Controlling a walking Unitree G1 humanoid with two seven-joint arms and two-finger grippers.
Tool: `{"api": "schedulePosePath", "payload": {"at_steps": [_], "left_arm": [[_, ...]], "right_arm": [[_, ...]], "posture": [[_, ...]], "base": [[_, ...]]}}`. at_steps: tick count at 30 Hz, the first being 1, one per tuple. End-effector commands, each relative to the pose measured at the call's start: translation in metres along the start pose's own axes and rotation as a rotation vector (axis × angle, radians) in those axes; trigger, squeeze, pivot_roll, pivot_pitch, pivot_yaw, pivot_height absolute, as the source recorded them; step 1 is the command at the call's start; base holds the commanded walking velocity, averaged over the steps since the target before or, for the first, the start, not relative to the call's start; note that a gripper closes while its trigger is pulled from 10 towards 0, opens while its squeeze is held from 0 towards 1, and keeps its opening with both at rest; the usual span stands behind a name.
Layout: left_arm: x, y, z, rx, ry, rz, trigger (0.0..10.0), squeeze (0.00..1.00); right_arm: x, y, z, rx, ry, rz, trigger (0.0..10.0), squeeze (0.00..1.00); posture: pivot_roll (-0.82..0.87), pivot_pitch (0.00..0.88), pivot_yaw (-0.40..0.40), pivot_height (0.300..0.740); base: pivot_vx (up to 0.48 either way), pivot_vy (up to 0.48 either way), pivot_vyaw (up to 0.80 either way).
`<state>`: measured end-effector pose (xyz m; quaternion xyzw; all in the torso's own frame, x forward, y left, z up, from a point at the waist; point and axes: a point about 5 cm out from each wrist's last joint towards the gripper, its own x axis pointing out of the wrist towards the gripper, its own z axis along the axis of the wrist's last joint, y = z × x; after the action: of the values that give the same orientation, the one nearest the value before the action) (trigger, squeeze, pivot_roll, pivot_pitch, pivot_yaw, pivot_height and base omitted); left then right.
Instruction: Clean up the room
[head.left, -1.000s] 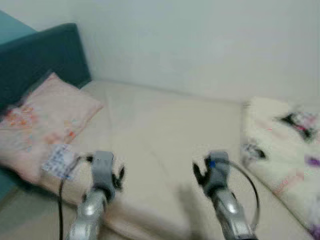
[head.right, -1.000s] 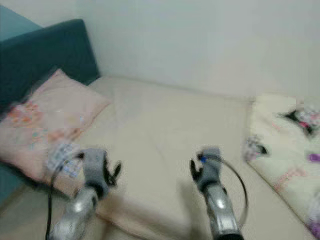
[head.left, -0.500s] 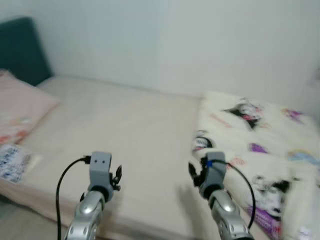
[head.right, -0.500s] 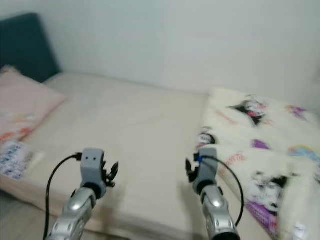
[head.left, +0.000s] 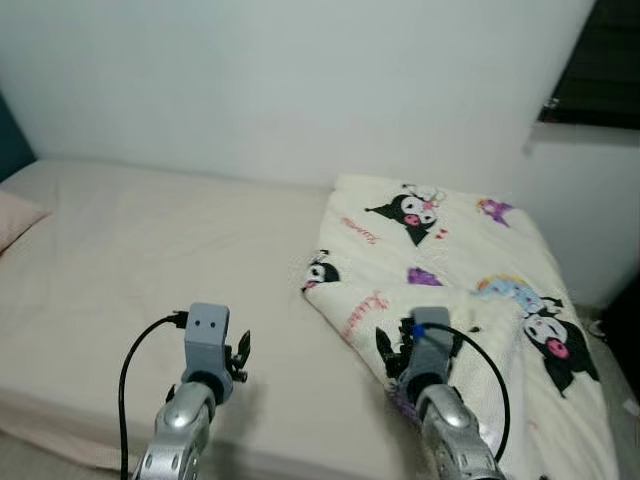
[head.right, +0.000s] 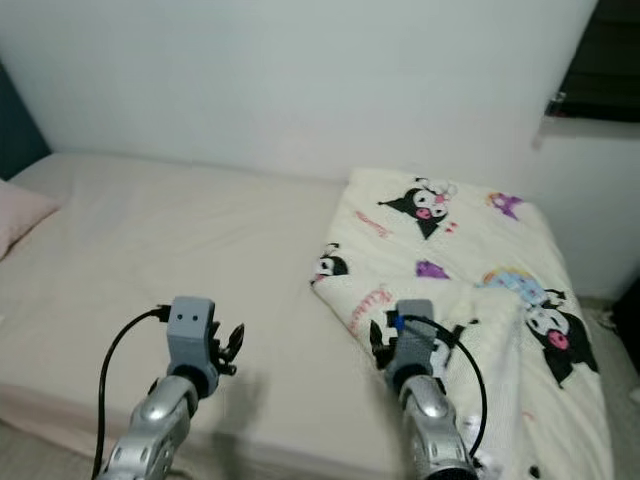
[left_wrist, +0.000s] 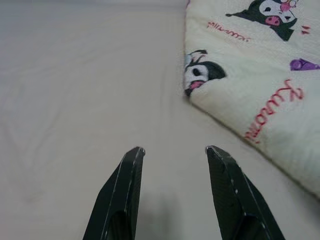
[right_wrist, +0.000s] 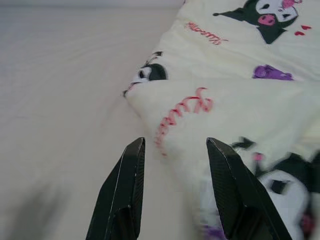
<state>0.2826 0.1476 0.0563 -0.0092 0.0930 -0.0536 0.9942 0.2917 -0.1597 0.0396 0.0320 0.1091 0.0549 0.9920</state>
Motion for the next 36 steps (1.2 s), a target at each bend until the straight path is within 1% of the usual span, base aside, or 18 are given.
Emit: {"api": "schedulePosePath", "payload": {"at_steps": [1, 4, 5, 8, 20, 23, 28, 29, 36], "left_arm": [[-0.0005, -0.0015, -0.0036, -0.007, 0.028, -0.014, 10.0, 0.00], [0.0005, -0.0027, -0.0056, -0.018, 0.056, -0.027, 10.0, 0.00], [0.0017, -0.0049, -0.0066, -0.006, 0.071, -0.047, 10.0, 0.00], [0.0024, -0.0062, -0.0063, -0.003, 0.069, -0.057, 10.0, 0.00], [0.0026, -0.0039, -0.0058, 0.009, 0.065, -0.050, 10.0, 0.00], [0.0026, -0.0037, -0.0054, -0.002, 0.063, -0.051, 10.0, 0.00], [0.0028, -0.0054, -0.0037, 0.019, 0.050, -0.075, 10.0, 0.00], [0.0028, -0.0055, -0.0042, 0.044, 0.049, -0.071, 10.0, 0.00], [0.0026, -0.0052, -0.0038, 0.049, 0.043, -0.067, 10.0, 0.00]], "right_arm": [[-0.0010, -0.0033, 0.0004, 0.003, 0.001, -0.010, 10.0, 0.00], [-0.0013, -0.0034, 0.0009, 0.004, -0.003, -0.012, 10.0, 0.00], [-0.0011, -0.0036, 0.0021, 0.006, -0.009, -0.015, 10.0, 0.00], [-0.0013, -0.0036, 0.0027, 0.008, -0.014, -0.017, 10.0, 0.00], [-0.0029, -0.0033, 0.0022, 0.014, -0.021, -0.023, 10.0, 0.00], [-0.0032, -0.0035, 0.0020, 0.014, -0.021, -0.025, 10.0, 0.00], [-0.0042, -0.0042, 0.0018, 0.017, -0.023, -0.034, 10.0, 0.00], [-0.0054, -0.0056, 0.0012, 0.016, -0.025, -0.046, 10.0, 0.00], [-0.0075, -0.0089, 0.0005, 0.017, -0.028, -0.066, 10.0, 0.00]], "posture": [[0.05, 0.023, 0.001, 0.740], [0.05, 0.021, 0.003, 0.740], [0.05, 0.018, 0.006, 0.740], [0.05, 0.016, 0.007, 0.740], [0.05, 0.012, 0.014, 0.740], [0.05, 0.012, 0.014, 0.740], [0.05, 0.013, 0.016, 0.740], [0.04, 0.020, 0.021, 0.740], [0.05, 0.026, 0.020, 0.740]], "base": [[0.000, -0.341, 0.00], [0.000, -0.114, 0.00], [0.000, 0.480, 0.00], [0.000, 0.480, 0.00], [0.000, 0.480, 0.00], [0.000, 0.357, 0.00], [0.000, 0.000, 0.00], [0.000, 0.000, 0.00], [0.000, 0.000, 0.00]]}}
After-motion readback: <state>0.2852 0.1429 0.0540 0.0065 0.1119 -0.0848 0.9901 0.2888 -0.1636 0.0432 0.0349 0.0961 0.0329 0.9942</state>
